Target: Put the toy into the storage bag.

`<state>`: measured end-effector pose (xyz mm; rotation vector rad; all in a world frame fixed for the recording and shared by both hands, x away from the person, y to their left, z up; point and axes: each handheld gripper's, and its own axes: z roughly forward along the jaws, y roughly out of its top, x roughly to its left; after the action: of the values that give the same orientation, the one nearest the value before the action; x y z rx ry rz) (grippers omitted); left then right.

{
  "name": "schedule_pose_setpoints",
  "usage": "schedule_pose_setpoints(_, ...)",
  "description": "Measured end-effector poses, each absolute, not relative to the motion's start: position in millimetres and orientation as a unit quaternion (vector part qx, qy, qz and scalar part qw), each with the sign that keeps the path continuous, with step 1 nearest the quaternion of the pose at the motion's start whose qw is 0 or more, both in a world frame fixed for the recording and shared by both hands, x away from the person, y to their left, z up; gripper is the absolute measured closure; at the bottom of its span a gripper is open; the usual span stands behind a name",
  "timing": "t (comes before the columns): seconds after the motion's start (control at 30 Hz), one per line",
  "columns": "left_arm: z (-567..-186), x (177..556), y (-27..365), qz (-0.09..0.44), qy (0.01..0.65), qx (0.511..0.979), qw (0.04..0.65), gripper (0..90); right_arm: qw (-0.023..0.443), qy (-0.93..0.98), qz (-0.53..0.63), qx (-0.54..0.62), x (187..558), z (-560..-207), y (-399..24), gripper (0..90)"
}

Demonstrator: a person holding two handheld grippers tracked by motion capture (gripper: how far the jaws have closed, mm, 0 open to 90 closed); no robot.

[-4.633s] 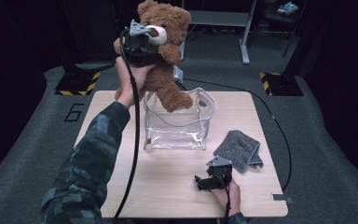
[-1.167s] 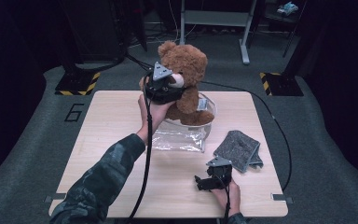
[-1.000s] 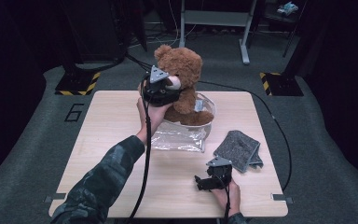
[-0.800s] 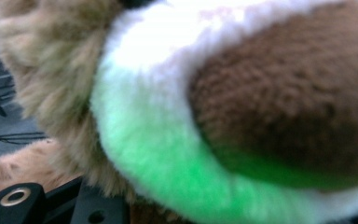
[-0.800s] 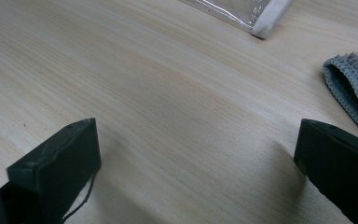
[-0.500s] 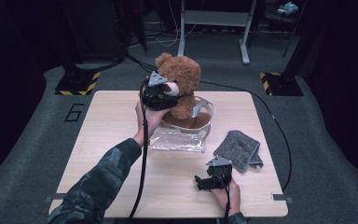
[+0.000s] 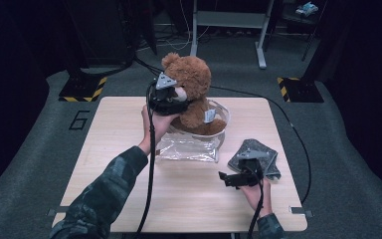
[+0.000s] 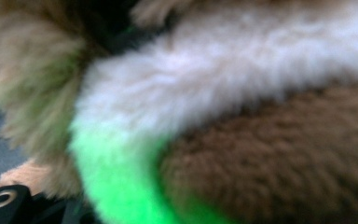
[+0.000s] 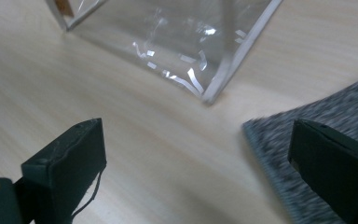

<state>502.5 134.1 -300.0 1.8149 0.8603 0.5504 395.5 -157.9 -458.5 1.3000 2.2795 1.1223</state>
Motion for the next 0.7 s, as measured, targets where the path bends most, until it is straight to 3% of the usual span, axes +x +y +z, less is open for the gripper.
schedule_pose_setpoints(0.3, -303.6, 506.2, 137.7, 0.202, 0.358, 0.761, 0.501, 48.6, 0.150, 0.772, 0.409, 0.463, 444.8, -405.1, -187.8, 8.8)
schedule_pose_setpoints(0.7, -302.6, 507.6, 138.2, 0.197, 0.354, 0.763, 0.503, 48.1, 0.159, 0.774, 0.415, 0.451, 516.3, -358.3, -175.4, 18.6)
